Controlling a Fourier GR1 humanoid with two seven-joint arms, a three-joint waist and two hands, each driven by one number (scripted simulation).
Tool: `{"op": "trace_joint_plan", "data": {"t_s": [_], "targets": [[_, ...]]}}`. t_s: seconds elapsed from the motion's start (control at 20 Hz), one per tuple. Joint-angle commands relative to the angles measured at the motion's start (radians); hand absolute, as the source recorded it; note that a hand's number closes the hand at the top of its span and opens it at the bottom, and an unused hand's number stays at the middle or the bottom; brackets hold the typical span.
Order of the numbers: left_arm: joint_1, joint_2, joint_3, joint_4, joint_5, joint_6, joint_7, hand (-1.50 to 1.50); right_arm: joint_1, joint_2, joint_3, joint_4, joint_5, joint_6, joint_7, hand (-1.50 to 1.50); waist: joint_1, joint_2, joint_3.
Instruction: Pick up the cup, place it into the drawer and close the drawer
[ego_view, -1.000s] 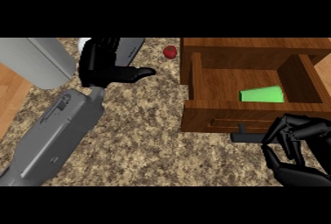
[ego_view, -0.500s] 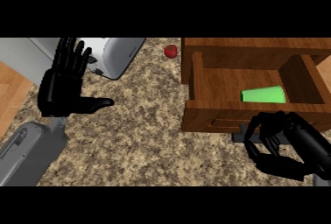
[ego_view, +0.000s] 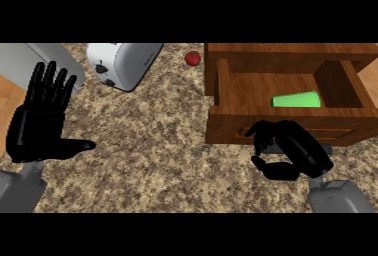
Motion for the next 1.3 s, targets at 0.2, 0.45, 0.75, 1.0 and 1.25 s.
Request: {"op": "trace_joint_plan", "data": {"t_s": [0.2, 0.45, 0.75, 1.0, 1.25], "targets": [[0.064, 0.014, 0.105, 0.068, 0.012, -0.153, -0.005, -1.5, -0.157, 0.075, 0.042, 0.361, 0.178, -0.109, -0.042, -1.5, -0.007, 0.002, 0.0], [0.158, 0.005, 0.14, 0.055, -0.025, -0.243, -0.053, -1.5, -0.301, 0.107, -0.037, 0.657, 0.172, -0.169, -0.161, -1.5, -0.004, 0.003, 0.0], [0.121, -0.01, 0.174, 0.001, -0.022, -0.199, 0.025, -1.5, -0.535, 0.107, -0.149, 0.968, 0.146, -0.183, -0.25, -1.5, 0.007, 0.006, 0.001], [0.123, -0.052, 0.192, 0.07, -0.049, -0.268, -0.01, -1.5, -0.608, 0.109, -0.195, 1.134, 0.133, -0.193, -0.33, -1.5, 0.0, 0.006, 0.0], [0.127, -0.032, 0.189, 0.037, -0.041, -0.292, 0.002, -1.5, -0.739, 0.0, -0.249, 1.301, 0.133, -0.168, -0.396, -1.5, 0.04, 0.021, 0.002]]}}
